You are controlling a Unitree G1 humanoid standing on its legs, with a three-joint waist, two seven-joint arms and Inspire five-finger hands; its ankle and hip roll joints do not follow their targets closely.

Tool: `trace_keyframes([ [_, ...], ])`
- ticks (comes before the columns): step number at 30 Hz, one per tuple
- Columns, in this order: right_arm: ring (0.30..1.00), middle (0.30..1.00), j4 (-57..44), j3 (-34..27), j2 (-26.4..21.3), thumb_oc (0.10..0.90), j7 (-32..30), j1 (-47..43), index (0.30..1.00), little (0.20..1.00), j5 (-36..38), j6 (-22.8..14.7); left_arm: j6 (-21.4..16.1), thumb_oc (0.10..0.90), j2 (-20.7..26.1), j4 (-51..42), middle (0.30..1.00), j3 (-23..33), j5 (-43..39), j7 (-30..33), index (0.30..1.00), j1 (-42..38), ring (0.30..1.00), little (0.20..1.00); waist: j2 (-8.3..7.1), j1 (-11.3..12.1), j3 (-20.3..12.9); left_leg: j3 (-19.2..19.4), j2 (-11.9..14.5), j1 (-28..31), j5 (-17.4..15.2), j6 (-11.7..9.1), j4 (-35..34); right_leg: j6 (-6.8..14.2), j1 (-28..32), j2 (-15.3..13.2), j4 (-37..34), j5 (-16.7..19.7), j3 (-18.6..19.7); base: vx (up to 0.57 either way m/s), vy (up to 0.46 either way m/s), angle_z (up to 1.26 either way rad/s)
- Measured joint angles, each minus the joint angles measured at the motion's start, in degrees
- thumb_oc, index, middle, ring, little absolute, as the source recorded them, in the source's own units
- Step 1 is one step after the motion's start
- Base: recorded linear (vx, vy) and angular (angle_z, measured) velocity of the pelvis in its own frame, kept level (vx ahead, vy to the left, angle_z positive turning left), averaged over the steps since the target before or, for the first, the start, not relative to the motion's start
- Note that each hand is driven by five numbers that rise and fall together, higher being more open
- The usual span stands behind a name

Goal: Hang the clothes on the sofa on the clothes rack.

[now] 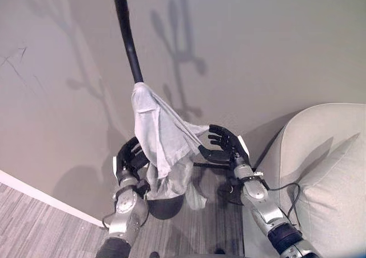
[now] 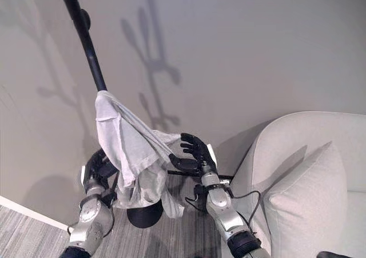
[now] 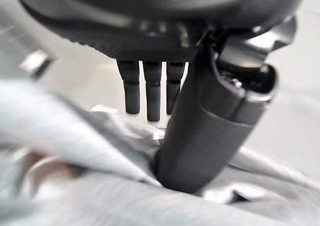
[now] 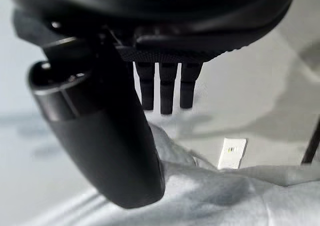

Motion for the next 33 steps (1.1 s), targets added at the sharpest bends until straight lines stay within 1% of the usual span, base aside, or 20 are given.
trace_keyframes([
  [5, 0.9, 0.9, -2.88, -3.37, -2.73, 0.8, 1.73, 2.46, 0.9, 0.9, 1.67, 0.11, 0.0, 0.8, 0.01, -0.03, 0.9, 2.13, -1.73, -2.0, 0.9, 1.95, 0.9, 0.9, 0.4, 0.04, -0.03, 0.25, 0.0, 0.06, -0.03, 0.05, -0.01, 0.01, -0.1, 0.0, 0.0, 0.0, 0.33, 0.0, 0.0, -0.01],
  [7, 0.9, 0.9, -5.76, -5.92, -3.79, 0.8, 2.04, 3.8, 0.9, 0.9, 1.68, 0.1, 0.0, 0.8, 0.09, -0.03, 0.9, 3.61, -1.73, -2.36, 0.9, 2.54, 0.9, 0.9, 0.61, -0.06, 0.0, 0.41, -0.01, 0.1, -0.04, 0.06, -0.01, 0.04, -0.14, -0.01, 0.0, 0.02, 0.5, -0.01, 0.003, -0.04],
  [8, 0.9, 0.9, -8.18, -8.39, -4.32, 0.8, 2.75, 5.21, 0.9, 0.9, 1.67, 0.05, 0.02, 0.8, 0.05, -0.07, 0.9, 4.49, -1.73, -3.06, 0.9, 3.02, 0.9, 0.9, 0.72, -0.05, -0.05, 0.51, -0.01, 0.11, -0.1, 0.17, -0.02, 0.05, -0.17, -0.01, -0.01, 0.02, 0.6, -0.01, 0.004, -0.04],
  [9, 0.9, 0.9, -9.0, -9.14, -4.48, 0.8, 2.76, 5.63, 0.9, 0.9, 1.68, -0.13, 0.0, 0.8, 0.07, -0.08, 0.9, 4.94, -1.73, -3.06, 0.9, 3.42, 0.9, 0.9, 0.77, -0.06, -0.09, 0.52, -0.01, 0.16, -0.11, 0.17, -0.02, 0.05, -0.14, -0.01, -0.01, 0.01, 0.61, -0.01, 0.001, -0.07],
  [11, 0.9, 0.9, -11.34, -13.07, -4.5, 0.8, 3.41, 7.57, 0.9, 0.9, 1.89, -0.23, 0.02, 0.8, -0.04, -0.08, 0.9, 6.91, -1.78, -3.85, 0.9, 4.75, 0.9, 0.9, 0.79, -0.23, -0.1, 0.81, 0.01, 0.36, -0.14, 0.22, -0.02, 0.06, -0.16, 0.04, 0.0, 0.01, 0.96, -0.01, -0.005, -0.06],
  [13, 0.9, 0.9, -12.29, -15.41, -4.01, 0.8, 4.14, 9.42, 0.9, 0.9, 3.75, -0.63, 0.01, 0.8, -0.03, -0.11, 0.9, 8.33, -1.76, -4.45, 0.9, 5.79, 0.9, 0.9, 0.79, -0.21, -0.1, 0.88, 0.0, 0.42, -0.16, 0.25, -0.02, 0.06, -0.14, 0.05, 0.0, 0.01, 1.04, 0.0, 0.0, 0.0],
  [14, 0.9, 0.9, -12.35, -16.3, -3.41, 0.8, 4.86, 10.23, 0.9, 0.9, 5.47, -1.08, 0.0, 0.8, -0.12, -0.14, 0.9, 9.09, -2.15, -5.2, 0.9, 6.44, 0.9, 0.9, 0.79, -0.15, -0.1, 0.9, 0.0, 0.44, -0.16, 0.25, -0.02, 0.08, -0.14, 0.07, 0.0, 0.0, 1.09, -0.02, -0.005, -0.04],
  [15, 0.9, 0.9, -12.85, -19.11, -0.18, 0.8, 6.58, 12.28, 0.9, 0.9, 11.34, -1.99, -0.18, 0.8, -0.85, -0.13, 0.9, 11.78, -4.42, -7.11, 0.9, 7.84, 0.9, 0.9, 0.78, -0.21, -0.09, 1.02, 0.03, 0.48, -0.18, 0.26, -0.04, 0.08, -0.19, 0.08, -0.01, -0.01, 1.18, -0.01, -0.006, -0.04],
  [16, 0.9, 0.9, -12.76, -19.47, 0.45, 0.8, 6.71, 12.69, 0.9, 0.9, 13.15, -2.13, -0.22, 0.8, -1.02, 0.02, 0.9, 12.5, -5.62, -7.31, 0.9, 8.24, 0.9, 0.9, 0.81, -0.23, -0.07, 1.09, 0.02, 0.45, -0.18, 0.26, -0.04, 0.13, -0.27, 0.08, 0.0, -0.05, 1.25, -0.02, -0.007, -0.03],
  [17, 0.9, 0.9, -12.72, -20.15, 1.61, 0.8, 8.14, 14.31, 0.9, 0.9, 17.64, -2.74, -0.44, 0.8, -1.79, 0.75, 0.9, 14.6, -8.76, -9.11, 0.9, 8.69, 0.9, 0.9, 0.8, -0.1, -0.07, 1.13, 0.01, 0.5, -0.19, 0.26, -0.05, 0.25, -0.2, 0.07, 0.0, -0.12, 1.29, 0.0, 0.0, 0.0],
  [20, 0.9, 0.9, -11.96, -20.07, 2.54, 0.8, 10.48, 16.37, 0.9, 0.9, 22.39, -2.91, -0.51, 0.8, -2.1, 2.86, 0.9, 16.83, -11.79, -10.26, 0.9, 8.75, 0.9, 0.9, 0.65, -0.03, 0.03, 1.09, 0.01, 0.52, -0.27, 0.34, -0.07, 0.28, -0.15, 0.05, 0.0, -0.12, 1.28, 0.0, 0.0, 0.0],
  [22, 0.9, 0.9, -9.62, -20.05, 3.0, 0.8, 12.23, 16.81, 0.9, 0.9, 25.07, -3.09, -0.51, 0.8, -1.31, 4.05, 0.9, 16.79, -12.44, -11.65, 0.9, 9.37, 0.9, 0.9, 0.53, -0.01, 0.08, 0.94, -0.03, 0.25, -0.36, 0.49, -0.1, 0.35, -0.23, 0.02, 0.0, -0.07, 1.27, -0.02, 0.001, 0.01],
  [24, 0.9, 0.9, -4.84, -20.53, 4.52, 0.8, 14.24, 16.99, 0.9, 0.9, 29.29, -3.6, -0.51, 0.8, -1.14, 4.65, 0.9, 17.13, -13.23, -15.4, 0.9, 10.6, 0.9, 0.9, 0.25, -0.02, 0.15, 0.8, -0.04, 0.18, -0.35, 0.47, -0.09, 0.36, -0.22, 0.0, 0.0, -0.07, 1.18, -0.01, 0.001, 0.02],
  [25, 0.9, 0.9, -2.21, -20.71, 5.64, 0.8, 14.59, 17.01, 0.9, 0.9, 31.61, -3.61, -0.53, 0.8, -1.51, 5.1, 0.9, 17.48, -15.02, -17.44, 0.9, 10.68, 0.9, 0.9, 0.2, 0.02, 0.18, 0.66, -0.05, 0.03, -0.34, 0.45, -0.08, 0.36, -0.29, -0.01, 0.0, -0.08, 1.03, -0.01, -0.004, 0.05],
  [28, 0.9, 0.9, 3.83, -20.63, 7.74, 0.8, 15.44, 17.11, 0.9, 0.9, 34.55, -3.45, -0.86, 0.8, -3.35, 7.99, 0.9, 19.39, -21.05, -21.09, 0.9, 9.71, 0.9, 0.9, 0.19, -0.01, 0.17, 0.61, -0.09, 0.05, -0.11, 0.09, -0.06, 0.37, -0.25, -0.03, 0.0, -0.08, 0.95, 0.0, -0.003, 0.01],
  [29, 0.9, 0.9, 10.06, -20.29, 8.95, 0.8, 16.33, 16.6, 0.9, 0.9, 36.53, -3.09, -1.84, 0.8, -4.83, 14.23, 0.9, 21.82, -25.61, -22.81, 0.9, 6.86, 0.9, 0.9, 0.18, 0.05, -0.03, 0.56, -0.07, 0.12, -0.09, 0.06, -0.04, 0.34, -0.13, 0.03, 0.01, -0.07, 0.93, 0.0, 0.0, 0.0],
  [30, 0.9, 0.9, 12.3, -19.88, 9.23, 0.8, 16.28, 16.71, 0.9, 0.9, 36.86, -2.25, -1.84, 0.8, -5.13, 16.86, 0.9, 22.45, -27.69, -22.43, 0.9, 5.8, 0.9, 0.9, 0.17, 0.04, -0.04, 0.52, -0.08, 0.03, -0.07, 0.03, -0.05, 0.34, -0.19, 0.03, 0.02, -0.08, 0.83, -0.02, -0.016, 0.04],
  [31, 0.9, 0.9, 18.1, -18.24, 9.6, 0.8, 16.28, 16.55, 0.9, 0.9, 37.71, -1.15, -1.91, 0.8, -5.58, 22.17, 0.9, 23.71, -31.09, -22.4, 0.9, 4.26, 0.9, 0.9, 0.08, 0.0, -0.02, 0.37, -0.04, 0.08, -0.02, -0.04, -0.03, 0.31, -0.13, 0.02, 0.02, -0.1, 0.69, -0.02, -0.012, 0.05],
  [32, 0.9, 0.9, 23.9, -16.56, 9.61, 0.8, 16.33, 16.98, 0.9, 0.9, 37.47, 0.33, -1.95, 0.8, -6.03, 28.58, 0.9, 24.62, -33.5, -22.61, 0.9, 3.4, 0.9, 0.9, -0.02, -0.02, 0.0, 0.24, -0.05, 0.02, 0.01, -0.09, -0.03, 0.31, -0.13, 0.0, 0.0, -0.1, 0.51, -0.03, -0.012, 0.06],
  [33, 0.9, 0.9, 28.02, -15.7, 9.7, 0.8, 16.19, 16.83, 0.9, 0.9, 37.43, 1.09, -1.84, 0.8, -6.08, 32.95, 0.9, 25.07, -33.75, -22.56, 0.9, 2.65, 0.9, 0.9, -0.08, -0.02, -0.08, 0.13, -0.06, 0.13, 0.01, -0.08, -0.03, 0.29, 0.06, -0.02, 0.0, -0.12, 0.4, -0.02, 0.002, 0.06],
])
